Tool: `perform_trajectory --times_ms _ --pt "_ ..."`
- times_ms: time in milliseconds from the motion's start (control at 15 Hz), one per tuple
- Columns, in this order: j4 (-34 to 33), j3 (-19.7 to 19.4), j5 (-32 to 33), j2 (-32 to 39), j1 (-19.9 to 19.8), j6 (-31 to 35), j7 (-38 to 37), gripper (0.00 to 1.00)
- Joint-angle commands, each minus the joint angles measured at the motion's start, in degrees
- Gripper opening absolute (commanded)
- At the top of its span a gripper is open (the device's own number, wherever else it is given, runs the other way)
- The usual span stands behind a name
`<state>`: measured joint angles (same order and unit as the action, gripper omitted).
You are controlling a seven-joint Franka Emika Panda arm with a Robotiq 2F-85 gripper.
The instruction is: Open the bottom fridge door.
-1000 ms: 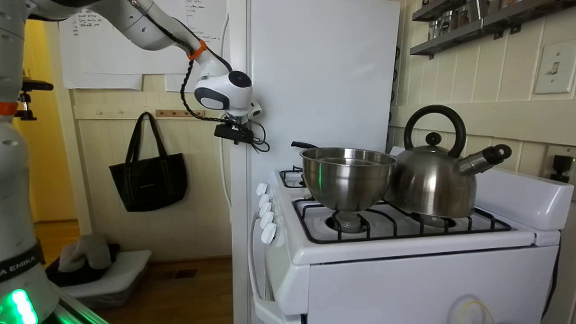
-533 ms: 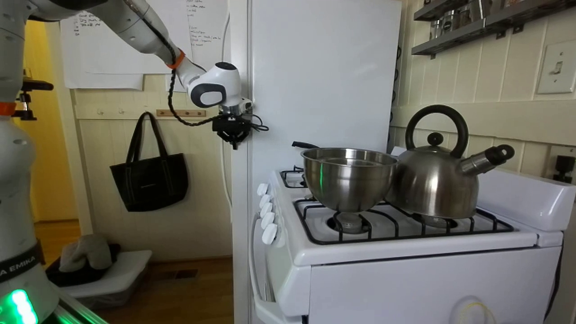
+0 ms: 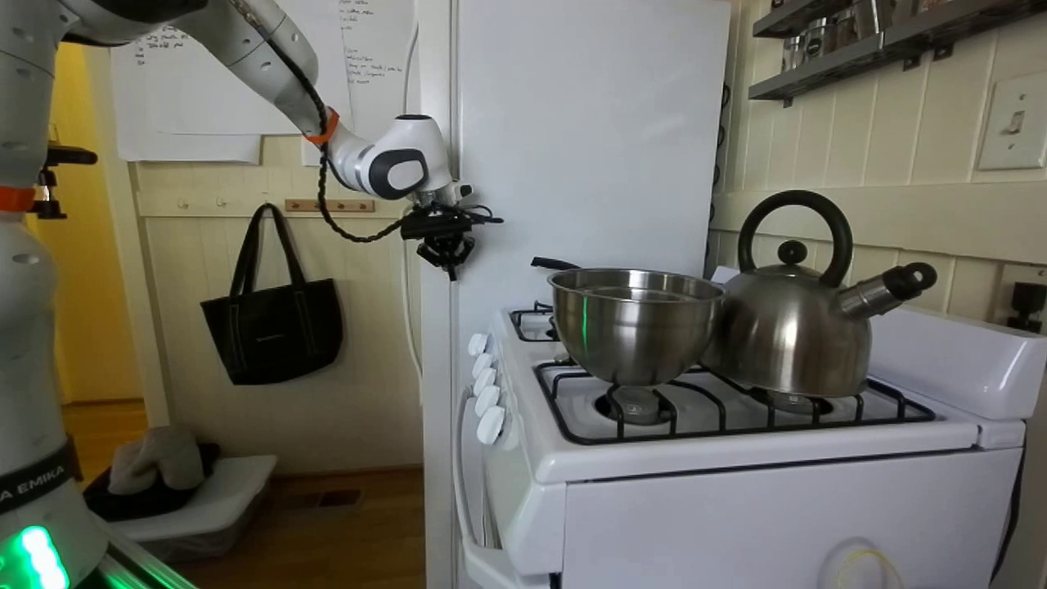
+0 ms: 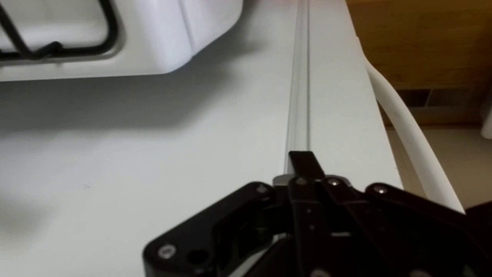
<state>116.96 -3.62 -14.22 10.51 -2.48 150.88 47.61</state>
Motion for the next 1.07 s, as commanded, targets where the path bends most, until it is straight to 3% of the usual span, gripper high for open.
perform_trajectory --times_ms 0,67,267,533,667,733,933,1000 --pt "-1.8 6.3 -14.9 -0.6 -4.6 -3.9 5.8 0.00" --pt "-2.2 7.3 -19.5 -0.5 -5.3 -3.3 7.2 0.00" --pt "-1.9 7.0 -24.4 -0.7 -6.2 -2.5 9.7 0.00" --pt "-0.4 5.3 -26.1 -2.8 -8.7 -8.2 18.6 0.00" --pt "-1.6 5.5 -33.3 -3.0 -9.7 -12.7 24.5 0.00" --pt "-1.9 4.1 -28.3 -1.6 -7.7 -9.1 19.5 0.01" --pt "-2.0 3.7 -31.8 -2.5 -8.0 -11.4 23.1 0.00" --pt "-2.0 3.8 -32.3 -2.3 -7.6 -9.5 23.8 0.00"
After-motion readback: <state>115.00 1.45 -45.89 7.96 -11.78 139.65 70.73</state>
